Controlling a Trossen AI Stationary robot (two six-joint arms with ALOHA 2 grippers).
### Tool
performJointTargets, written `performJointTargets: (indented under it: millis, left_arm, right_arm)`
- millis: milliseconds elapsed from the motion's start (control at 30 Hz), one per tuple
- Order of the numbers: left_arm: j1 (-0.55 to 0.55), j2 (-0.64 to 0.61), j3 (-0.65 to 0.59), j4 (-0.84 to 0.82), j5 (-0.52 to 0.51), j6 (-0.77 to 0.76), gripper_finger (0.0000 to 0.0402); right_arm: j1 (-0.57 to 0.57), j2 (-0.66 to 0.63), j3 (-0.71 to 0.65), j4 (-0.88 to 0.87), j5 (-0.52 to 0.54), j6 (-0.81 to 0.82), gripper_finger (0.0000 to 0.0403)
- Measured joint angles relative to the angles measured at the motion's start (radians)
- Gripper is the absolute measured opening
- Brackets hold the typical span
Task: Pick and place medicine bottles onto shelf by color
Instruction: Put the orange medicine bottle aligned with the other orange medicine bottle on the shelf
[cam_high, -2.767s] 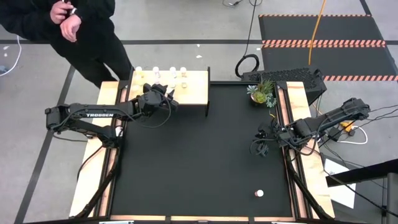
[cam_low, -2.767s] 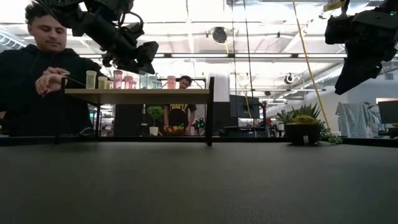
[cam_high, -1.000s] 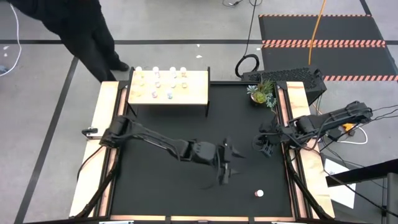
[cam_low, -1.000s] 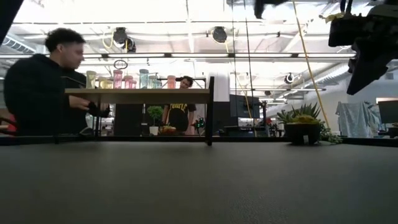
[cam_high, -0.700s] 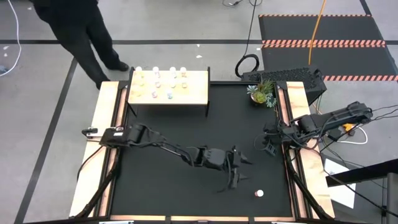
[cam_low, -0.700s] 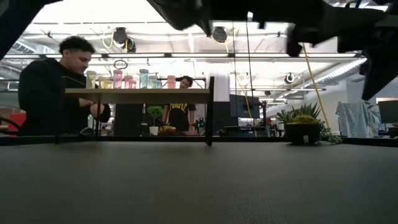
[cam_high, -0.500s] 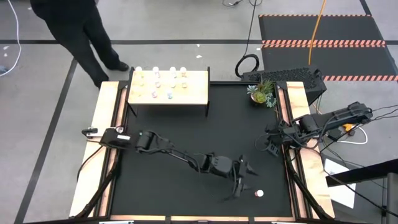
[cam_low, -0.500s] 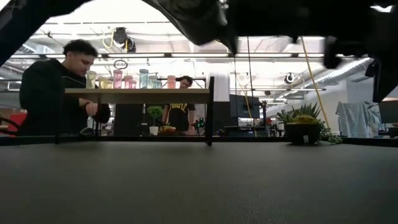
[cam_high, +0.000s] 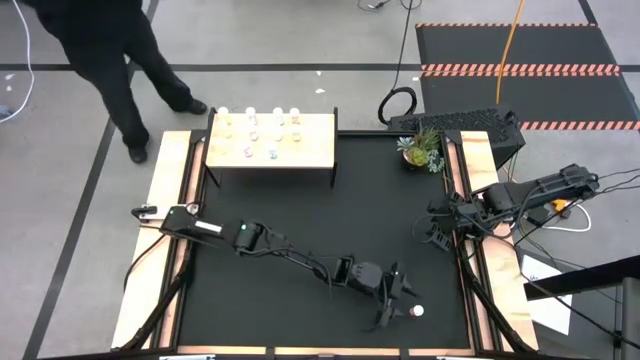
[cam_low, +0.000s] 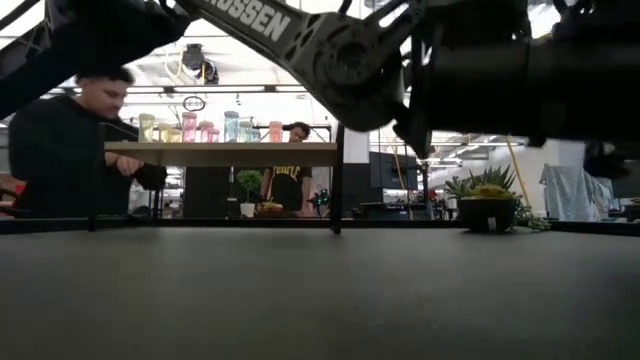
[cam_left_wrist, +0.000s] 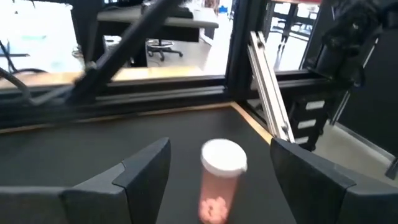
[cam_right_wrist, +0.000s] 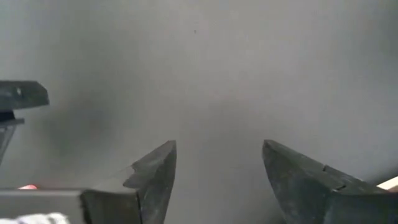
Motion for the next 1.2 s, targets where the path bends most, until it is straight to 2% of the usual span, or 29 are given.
performJointTargets:
  millis: [367,533,900,1200]
  left_arm:
    - [0.001,0.047,0.065,0.000,-0.008,0.041,0.0316]
    - [0.012,0.048,0.064,0.001,-0.007,0.043,0.0307]
    - [0.021,0.048,0.063,0.001,0.078,0.122,0.0285]
    - [0.028,0.055,0.062,-0.060,0.026,0.094,0.0284]
  right_arm:
    - [0.000,0.000,0.000,0.000,-0.006,0.048,0.0239]
    - [0.000,0.000,0.000,0.001,-0.008,0.054,0.0238]
    - [0.000,0.000,0.000,0.012,-0.013,0.071,0.0238]
    - [0.027,-0.001,-0.001,0.019,-0.184,0.096,0.0238]
